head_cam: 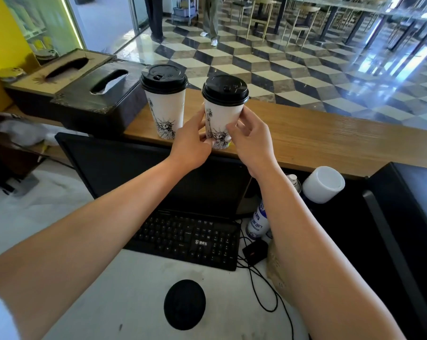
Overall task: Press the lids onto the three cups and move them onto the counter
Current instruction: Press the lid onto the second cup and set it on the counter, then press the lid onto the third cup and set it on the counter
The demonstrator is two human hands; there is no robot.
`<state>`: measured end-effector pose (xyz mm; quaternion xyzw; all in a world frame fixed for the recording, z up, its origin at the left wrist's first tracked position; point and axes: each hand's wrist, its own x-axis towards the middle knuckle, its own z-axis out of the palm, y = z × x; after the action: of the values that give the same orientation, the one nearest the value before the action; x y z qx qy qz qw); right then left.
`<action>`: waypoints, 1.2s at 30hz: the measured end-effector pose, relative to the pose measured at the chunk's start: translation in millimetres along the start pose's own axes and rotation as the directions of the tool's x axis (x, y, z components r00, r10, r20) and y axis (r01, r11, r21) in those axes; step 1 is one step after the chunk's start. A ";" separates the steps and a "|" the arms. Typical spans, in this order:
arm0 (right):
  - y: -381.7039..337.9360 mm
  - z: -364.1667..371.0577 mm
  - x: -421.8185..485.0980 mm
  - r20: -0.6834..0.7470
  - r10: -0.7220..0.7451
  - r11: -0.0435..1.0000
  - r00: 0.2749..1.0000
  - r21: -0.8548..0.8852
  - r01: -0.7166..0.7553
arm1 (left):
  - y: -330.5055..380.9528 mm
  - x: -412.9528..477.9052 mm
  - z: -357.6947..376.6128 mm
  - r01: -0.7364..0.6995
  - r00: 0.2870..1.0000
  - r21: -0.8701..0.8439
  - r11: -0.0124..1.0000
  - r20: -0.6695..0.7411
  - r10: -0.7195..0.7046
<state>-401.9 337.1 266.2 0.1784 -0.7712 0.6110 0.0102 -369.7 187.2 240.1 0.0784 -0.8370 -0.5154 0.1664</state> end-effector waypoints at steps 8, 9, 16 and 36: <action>-1.9 -1.8 -6.9 -0.001 0.041 0.998 0.999 -0.040 -0.041 | 5.4 -8.0 -5.4 0.066 0.998 0.026 0.997 -0.010 -0.066; -2.7 -2.1 -8.9 -0.018 0.068 0.997 0.998 -0.045 -0.069 | 7.2 -11.2 -7.0 0.085 0.996 0.027 0.996 -0.015 -0.084; -16.0 -8.6 -48.5 -0.299 0.015 0.992 0.954 -0.118 -0.052 | 25.9 -58.3 -18.9 0.016 1.000 0.001 1.000 0.025 -0.016; 125.9 36.0 -310.7 0.211 0.535 0.741 0.818 -0.582 -0.335 | -134.0 -282.9 -17.5 0.365 0.891 0.237 0.900 0.193 -0.412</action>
<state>-140.0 408.5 66.3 0.0901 -0.9144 0.3201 -0.2309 -105.1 197.1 72.3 0.1984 -0.8642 -0.4595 -0.0505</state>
